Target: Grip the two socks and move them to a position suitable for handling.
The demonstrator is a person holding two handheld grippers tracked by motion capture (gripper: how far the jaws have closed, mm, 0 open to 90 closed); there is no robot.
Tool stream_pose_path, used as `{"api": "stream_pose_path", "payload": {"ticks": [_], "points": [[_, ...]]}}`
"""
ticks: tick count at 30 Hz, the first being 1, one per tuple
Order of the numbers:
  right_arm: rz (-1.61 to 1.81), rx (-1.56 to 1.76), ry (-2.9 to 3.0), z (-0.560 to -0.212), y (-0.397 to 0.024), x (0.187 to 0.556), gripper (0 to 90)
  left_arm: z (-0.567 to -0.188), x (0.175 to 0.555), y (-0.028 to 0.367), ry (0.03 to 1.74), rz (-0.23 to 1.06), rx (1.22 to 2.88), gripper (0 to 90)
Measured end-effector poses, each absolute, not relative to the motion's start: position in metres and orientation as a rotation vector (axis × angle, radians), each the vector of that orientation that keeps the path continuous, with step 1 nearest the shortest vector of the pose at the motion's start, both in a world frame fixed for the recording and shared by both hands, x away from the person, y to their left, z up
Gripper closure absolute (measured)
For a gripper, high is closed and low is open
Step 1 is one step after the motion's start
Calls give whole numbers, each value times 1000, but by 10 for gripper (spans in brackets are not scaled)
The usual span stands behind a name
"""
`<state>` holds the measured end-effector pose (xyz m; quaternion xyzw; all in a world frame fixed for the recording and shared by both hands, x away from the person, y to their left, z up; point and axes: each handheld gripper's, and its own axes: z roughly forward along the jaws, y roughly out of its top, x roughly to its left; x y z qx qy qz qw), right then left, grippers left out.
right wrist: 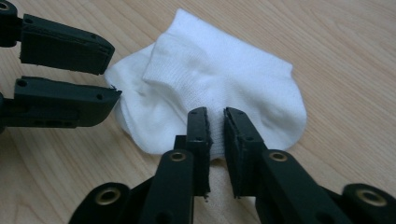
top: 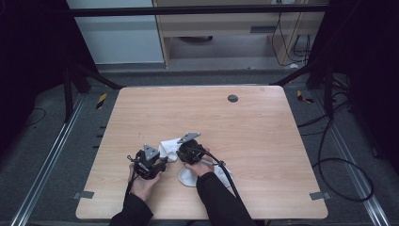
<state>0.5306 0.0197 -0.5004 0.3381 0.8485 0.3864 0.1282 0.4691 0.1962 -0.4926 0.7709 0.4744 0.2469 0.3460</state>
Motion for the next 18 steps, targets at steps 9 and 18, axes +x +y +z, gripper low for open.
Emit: {"api": "stream_pose_path", "payload": {"ticks": [9,18], "points": [[1202,1041,2406,-492,13,522,844,-489,465,194,1209,628,1961,567],[1244,1087,2380,-490,6,517,845,-501,472,187,1225,623,2019,624]]}}
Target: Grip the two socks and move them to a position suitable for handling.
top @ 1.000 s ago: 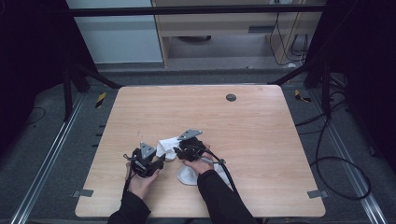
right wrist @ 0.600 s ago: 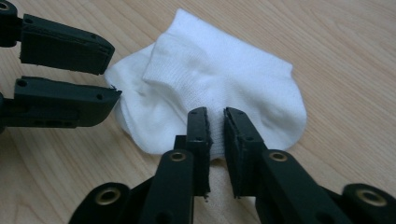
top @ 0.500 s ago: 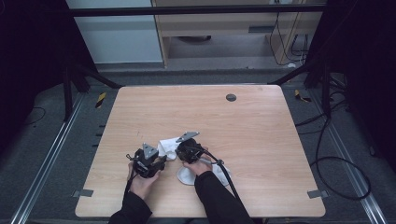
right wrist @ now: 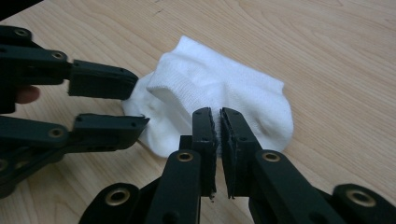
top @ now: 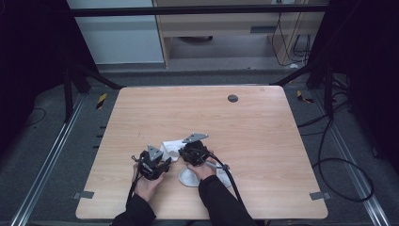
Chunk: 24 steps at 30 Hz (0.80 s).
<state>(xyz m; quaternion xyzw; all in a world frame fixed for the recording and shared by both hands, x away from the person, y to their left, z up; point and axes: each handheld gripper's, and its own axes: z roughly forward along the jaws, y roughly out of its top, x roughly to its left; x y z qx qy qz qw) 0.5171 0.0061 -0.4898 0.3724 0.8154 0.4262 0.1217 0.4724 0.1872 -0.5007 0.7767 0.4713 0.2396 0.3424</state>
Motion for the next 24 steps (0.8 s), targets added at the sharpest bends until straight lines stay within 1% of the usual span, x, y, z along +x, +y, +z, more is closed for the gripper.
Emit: {"api": "stream_pose_path", "payload": {"ticks": [1,2,5,9,15,18,24], "points": [[1247,1093,2379,-489,6,517,845,-501,473,187,1225,614,2021,643],[1247,1093,2379,-489,6,517,845,-501,473,188,1221,613,2021,643],[1265,1092,2378,-487,6,515,845,-500,474,188,1206,613,2034,749],[1313,1130,2334,-476,2,511,845,-499,473,186,1190,609,2063,859],[1346,1213,2262,-466,-13,510,846,-496,471,186,1137,572,2076,869],[1359,1296,2194,-460,-30,509,846,-493,468,182,1069,554,2089,868],[1340,1392,2130,-458,-51,511,845,-490,465,182,1007,532,2112,867]]}}
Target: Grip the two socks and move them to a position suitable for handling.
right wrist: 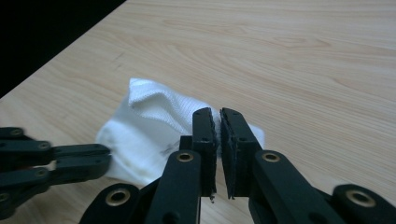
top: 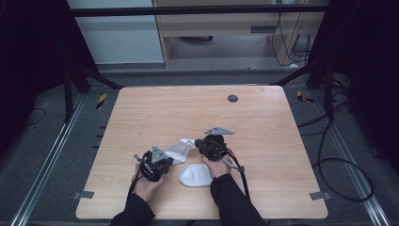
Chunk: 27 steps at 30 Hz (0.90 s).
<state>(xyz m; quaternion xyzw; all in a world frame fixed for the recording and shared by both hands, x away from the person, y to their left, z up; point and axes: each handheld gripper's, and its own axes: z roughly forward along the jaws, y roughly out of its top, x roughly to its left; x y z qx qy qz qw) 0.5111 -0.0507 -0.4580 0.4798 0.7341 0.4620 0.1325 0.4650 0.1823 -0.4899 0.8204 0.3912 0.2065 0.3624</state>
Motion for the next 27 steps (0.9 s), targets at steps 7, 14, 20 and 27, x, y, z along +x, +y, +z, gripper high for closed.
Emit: {"api": "stream_pose_path", "payload": {"ticks": [7,14,20,27], "points": [[1289,1534,2070,-471,-65,524,836,-492,467,183,1000,547,2126,855],[1197,1469,2084,-478,-61,528,742,-493,471,188,1056,613,2091,719],[1163,1416,2117,-475,-69,528,685,-486,472,197,1124,642,2000,606],[1145,1330,2193,-481,-77,529,627,-475,470,196,1162,640,1909,509]]}}
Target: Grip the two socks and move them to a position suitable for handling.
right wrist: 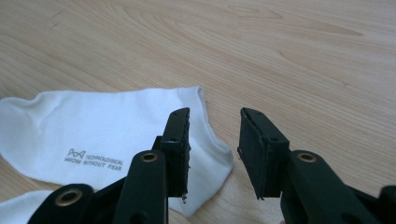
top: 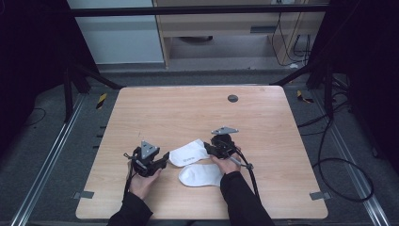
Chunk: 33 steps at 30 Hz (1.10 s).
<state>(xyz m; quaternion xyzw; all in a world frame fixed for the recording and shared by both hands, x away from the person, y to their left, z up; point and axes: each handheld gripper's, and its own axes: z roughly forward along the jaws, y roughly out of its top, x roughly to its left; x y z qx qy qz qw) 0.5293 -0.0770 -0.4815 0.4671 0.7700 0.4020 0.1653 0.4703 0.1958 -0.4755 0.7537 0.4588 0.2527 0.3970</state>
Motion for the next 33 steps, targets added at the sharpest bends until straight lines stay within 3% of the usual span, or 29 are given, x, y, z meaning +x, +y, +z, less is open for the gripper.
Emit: {"api": "stream_pose_path", "payload": {"ticks": [5,14,25,28,33], "points": [[1130,1320,2219,-487,-79,532,623,-485,474,186,1182,637,1961,491],[1088,1319,2262,-499,-74,536,660,-494,475,183,1245,589,2057,551],[1070,1325,2271,-501,-76,535,853,-495,475,184,1290,550,2057,722],[1071,1328,2280,-500,-77,535,865,-495,476,184,1294,541,2052,811],[1093,1326,2280,-499,-77,534,868,-495,477,186,1302,528,2033,869]]}}
